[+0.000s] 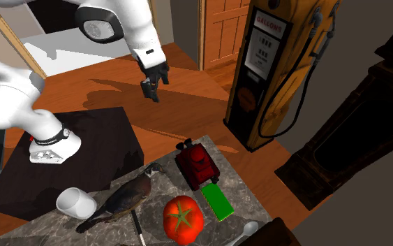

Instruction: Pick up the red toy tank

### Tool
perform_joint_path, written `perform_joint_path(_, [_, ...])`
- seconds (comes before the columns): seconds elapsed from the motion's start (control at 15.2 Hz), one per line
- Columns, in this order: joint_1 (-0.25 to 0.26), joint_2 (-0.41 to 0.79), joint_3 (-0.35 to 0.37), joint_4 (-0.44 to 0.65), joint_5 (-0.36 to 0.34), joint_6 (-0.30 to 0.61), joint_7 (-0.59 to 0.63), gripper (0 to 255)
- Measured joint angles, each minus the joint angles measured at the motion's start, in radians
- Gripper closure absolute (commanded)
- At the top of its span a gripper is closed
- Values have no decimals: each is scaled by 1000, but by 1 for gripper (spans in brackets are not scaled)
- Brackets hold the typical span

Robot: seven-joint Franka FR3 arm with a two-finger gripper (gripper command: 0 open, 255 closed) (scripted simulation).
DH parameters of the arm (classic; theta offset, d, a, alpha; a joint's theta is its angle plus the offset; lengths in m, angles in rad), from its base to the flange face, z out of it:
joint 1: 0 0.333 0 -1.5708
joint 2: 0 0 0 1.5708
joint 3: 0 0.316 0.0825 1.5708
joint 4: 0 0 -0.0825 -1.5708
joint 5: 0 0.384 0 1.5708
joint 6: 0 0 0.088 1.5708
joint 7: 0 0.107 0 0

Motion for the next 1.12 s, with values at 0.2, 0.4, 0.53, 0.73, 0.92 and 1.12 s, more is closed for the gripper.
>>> perform_joint_path(0.2, [-15,92,-6,44,-6,48,58,0])
perform_joint_path(0.4, [-33,194,-21,106,-10,89,104,0])
perform_joint_path(0.53, [-41,263,-30,141,-11,123,137,0])
perform_joint_path(0.73, [-55,364,-48,221,-9,144,184,0])
perform_joint_path(0.92, [-68,463,-65,300,-3,162,229,0])
perform_joint_path(1.12, [-82,557,-84,378,7,178,271,0])
